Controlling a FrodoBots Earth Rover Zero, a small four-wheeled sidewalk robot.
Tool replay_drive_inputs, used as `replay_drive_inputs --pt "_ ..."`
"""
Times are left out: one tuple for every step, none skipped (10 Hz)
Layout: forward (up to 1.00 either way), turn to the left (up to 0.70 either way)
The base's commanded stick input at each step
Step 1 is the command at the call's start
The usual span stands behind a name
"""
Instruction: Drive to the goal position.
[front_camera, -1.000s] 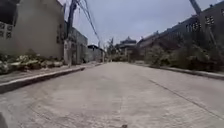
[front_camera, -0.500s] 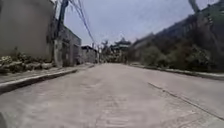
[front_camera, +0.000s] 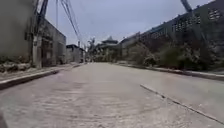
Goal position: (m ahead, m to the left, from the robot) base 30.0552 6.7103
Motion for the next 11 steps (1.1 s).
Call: replay_drive_inputs --pt "1.00 0.00" --pt "1.00 0.00" --pt "1.00 0.00" --pt "1.00 0.00" --pt "1.00 0.00" --pt "1.00 0.00" --pt "1.00 0.00" --pt "1.00 0.00" --pt "1.00 0.04" --pt "1.00 0.16" --pt "1.00 0.10"
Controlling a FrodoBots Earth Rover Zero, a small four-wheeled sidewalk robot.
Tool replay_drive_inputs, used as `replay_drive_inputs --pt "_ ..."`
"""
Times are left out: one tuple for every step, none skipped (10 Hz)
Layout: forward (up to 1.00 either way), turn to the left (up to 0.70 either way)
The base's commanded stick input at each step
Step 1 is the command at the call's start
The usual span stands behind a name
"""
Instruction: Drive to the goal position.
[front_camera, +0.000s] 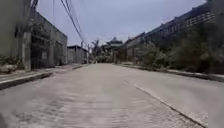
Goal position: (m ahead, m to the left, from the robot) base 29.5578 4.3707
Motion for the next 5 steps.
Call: replay_drive_inputs --pt "1.00 0.00" --pt "1.00 0.00" --pt "1.00 0.00" --pt "1.00 0.00" --pt "1.00 0.00"
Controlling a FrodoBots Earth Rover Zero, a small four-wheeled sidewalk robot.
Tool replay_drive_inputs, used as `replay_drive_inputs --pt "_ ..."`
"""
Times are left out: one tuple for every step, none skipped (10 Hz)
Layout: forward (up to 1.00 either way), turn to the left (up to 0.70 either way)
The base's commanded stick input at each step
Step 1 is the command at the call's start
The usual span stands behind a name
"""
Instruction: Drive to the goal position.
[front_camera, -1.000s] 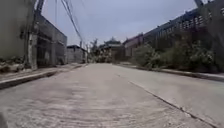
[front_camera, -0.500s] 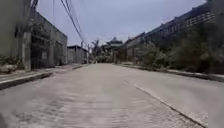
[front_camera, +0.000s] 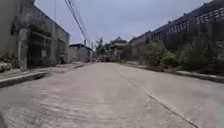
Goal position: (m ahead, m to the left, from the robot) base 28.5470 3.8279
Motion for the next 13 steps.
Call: replay_drive_inputs --pt "1.00 0.00" --pt "1.00 0.00" --pt "1.00 0.00" --pt "1.00 0.00" --pt "1.00 0.00" --pt "1.00 0.00" --pt "1.00 0.00" --pt "1.00 0.00" --pt "1.00 0.00" --pt "1.00 0.00" --pt "1.00 0.00" --pt "1.00 0.00" --pt "1.00 0.00"
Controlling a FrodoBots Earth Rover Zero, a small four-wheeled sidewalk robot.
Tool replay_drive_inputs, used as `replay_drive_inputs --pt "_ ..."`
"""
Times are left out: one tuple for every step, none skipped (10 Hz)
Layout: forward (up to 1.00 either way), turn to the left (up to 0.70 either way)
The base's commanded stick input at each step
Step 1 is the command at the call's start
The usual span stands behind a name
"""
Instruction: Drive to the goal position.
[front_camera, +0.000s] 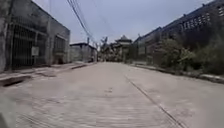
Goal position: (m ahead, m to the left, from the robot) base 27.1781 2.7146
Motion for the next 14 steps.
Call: replay_drive_inputs --pt "1.00 0.00" --pt "1.00 0.00" --pt "1.00 0.00" --pt "1.00 0.00" --pt "1.00 0.00" --pt "1.00 0.00" --pt "1.00 0.00" --pt "1.00 0.00" --pt "1.00 0.01" --pt "1.00 0.13" --pt "1.00 0.31" --pt "1.00 0.23" --pt "1.00 0.00" --pt "1.00 0.00"
